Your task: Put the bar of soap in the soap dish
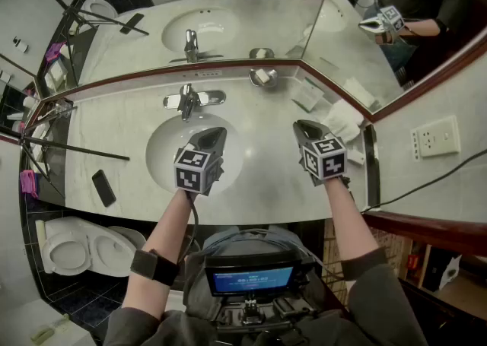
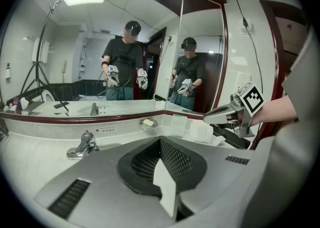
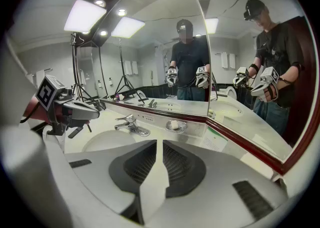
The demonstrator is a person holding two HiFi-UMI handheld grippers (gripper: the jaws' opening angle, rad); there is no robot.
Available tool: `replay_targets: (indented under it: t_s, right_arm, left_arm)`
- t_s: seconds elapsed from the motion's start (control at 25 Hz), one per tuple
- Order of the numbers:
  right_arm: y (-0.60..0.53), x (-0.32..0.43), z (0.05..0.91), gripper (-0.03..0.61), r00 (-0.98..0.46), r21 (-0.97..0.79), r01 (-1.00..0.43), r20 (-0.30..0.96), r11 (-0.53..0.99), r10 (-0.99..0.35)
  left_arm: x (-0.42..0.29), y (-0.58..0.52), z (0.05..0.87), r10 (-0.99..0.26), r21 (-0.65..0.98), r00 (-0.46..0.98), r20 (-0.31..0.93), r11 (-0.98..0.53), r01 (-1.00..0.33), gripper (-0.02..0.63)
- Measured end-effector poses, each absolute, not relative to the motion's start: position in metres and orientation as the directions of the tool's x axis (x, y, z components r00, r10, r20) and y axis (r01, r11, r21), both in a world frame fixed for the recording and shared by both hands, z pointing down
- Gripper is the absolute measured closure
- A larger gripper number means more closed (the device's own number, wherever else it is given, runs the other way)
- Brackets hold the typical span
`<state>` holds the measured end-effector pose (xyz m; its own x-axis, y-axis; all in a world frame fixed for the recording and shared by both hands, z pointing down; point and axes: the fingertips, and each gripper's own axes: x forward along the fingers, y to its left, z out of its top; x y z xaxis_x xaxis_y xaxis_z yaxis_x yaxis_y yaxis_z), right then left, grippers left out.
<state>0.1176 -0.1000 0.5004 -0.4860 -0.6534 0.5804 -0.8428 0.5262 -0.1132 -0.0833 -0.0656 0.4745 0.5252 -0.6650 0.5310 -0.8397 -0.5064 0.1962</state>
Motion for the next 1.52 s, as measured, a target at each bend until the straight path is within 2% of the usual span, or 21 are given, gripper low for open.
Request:
replay_targets:
  t_s: [0.04, 0.2, 0.52, 0.8, 1.28, 1.32, 1.36, 1.44, 1.52]
  right_arm:
    - [-0.108, 0.114, 0.501, 0.492, -0.490, -0.103, -0.836, 0.582, 0.540, -0.648]
    - [-0.147, 0.099, 0.509, 0.419, -0.484, -0.034, -0.811, 0.600, 0.585, -0.637]
    - [-0.227, 0.059, 0.552, 0.362, -0.458, 0.067, -0.744, 0.673, 0.665, -0.580]
    - [-0.290, 0.036, 0.588, 0.314, -0.407, 0.110, -0.736, 0.718, 0.668, -0.565]
    - [-0.346, 0.039, 0.641, 0.316, -0.334, 0.102, -0.751, 0.793, 0.652, -0.509]
    - [-0.346, 0.039, 0.645, 0.323, -0.337, 0.093, -0.750, 0.798, 0.655, -0.499]
    - [-0.346, 0.038, 0.648, 0.356, -0.345, 0.080, -0.748, 0.802, 0.659, -0.489]
    - [-0.345, 0.035, 0.651, 0.367, -0.371, 0.043, -0.744, 0.803, 0.666, -0.467]
    - [-0.343, 0.029, 0.652, 0.428, -0.398, 0.008, -0.737, 0.803, 0.675, -0.444]
  left_arm:
    - [-0.082, -0.070, 0.475, -0.665, 0.194, 0.527, 0.530, -0.510, -0.838, 0.611]
    - [-0.075, -0.084, 0.479, -0.660, 0.186, 0.537, 0.526, -0.527, -0.829, 0.611]
    - [-0.066, -0.101, 0.496, -0.660, 0.162, 0.542, 0.521, -0.547, -0.822, 0.611]
    - [-0.076, -0.106, 0.521, -0.674, 0.155, 0.519, 0.525, -0.524, -0.837, 0.611]
    - [-0.084, -0.117, 0.544, -0.672, 0.202, 0.520, 0.528, -0.495, -0.845, 0.611]
    - [-0.086, -0.118, 0.545, -0.673, 0.203, 0.517, 0.529, -0.491, -0.847, 0.611]
    - [-0.088, -0.119, 0.546, -0.674, 0.204, 0.513, 0.531, -0.486, -0.850, 0.611]
    - [-0.093, -0.120, 0.548, -0.677, 0.205, 0.506, 0.534, -0.476, -0.855, 0.611]
    - [-0.097, -0.120, 0.550, -0.679, 0.206, 0.500, 0.538, -0.469, -0.859, 0.611]
